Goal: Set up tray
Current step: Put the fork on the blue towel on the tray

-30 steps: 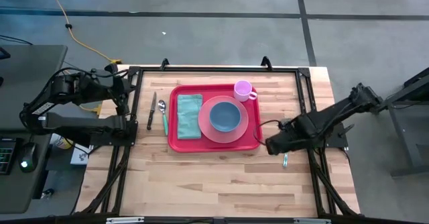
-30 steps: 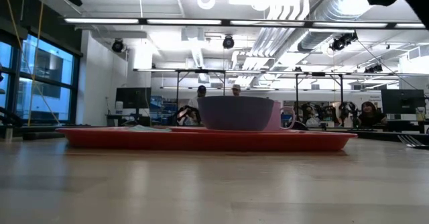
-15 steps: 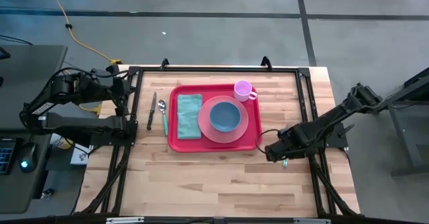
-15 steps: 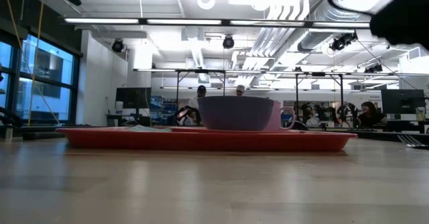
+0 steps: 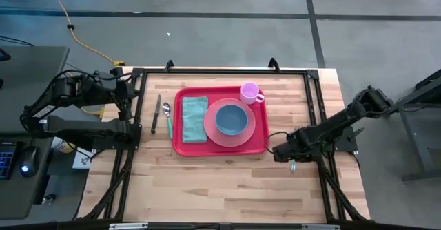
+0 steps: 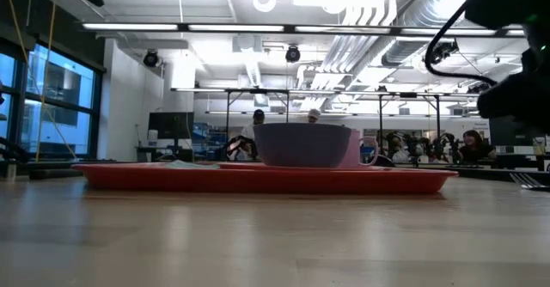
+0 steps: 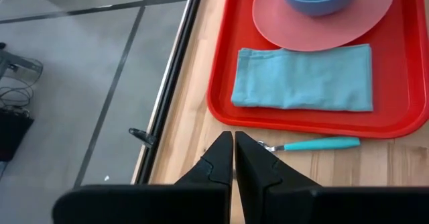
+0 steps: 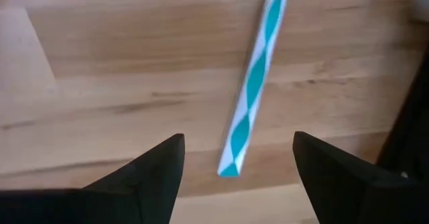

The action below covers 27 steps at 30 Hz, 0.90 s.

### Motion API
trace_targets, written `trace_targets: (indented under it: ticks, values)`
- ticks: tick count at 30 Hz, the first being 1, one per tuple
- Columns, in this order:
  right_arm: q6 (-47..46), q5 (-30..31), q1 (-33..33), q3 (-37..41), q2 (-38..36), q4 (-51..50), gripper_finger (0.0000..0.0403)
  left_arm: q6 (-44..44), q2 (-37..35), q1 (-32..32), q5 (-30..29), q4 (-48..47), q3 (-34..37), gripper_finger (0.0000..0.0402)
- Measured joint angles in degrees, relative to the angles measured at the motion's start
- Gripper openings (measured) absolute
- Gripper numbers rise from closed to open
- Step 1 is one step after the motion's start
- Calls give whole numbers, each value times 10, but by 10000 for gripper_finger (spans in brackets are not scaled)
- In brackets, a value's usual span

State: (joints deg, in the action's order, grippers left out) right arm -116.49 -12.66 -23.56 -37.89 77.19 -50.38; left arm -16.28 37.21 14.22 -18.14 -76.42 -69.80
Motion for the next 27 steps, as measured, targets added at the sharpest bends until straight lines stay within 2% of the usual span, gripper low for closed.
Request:
trace_targets:
  ticks: [11,27]
  values:
    - [-5,-2,40,27,0,26,259,2,0,0,0,0,0,46]
    - [-11,-13,41,41,0,26,259,2,0,0,-4,0,0,46]
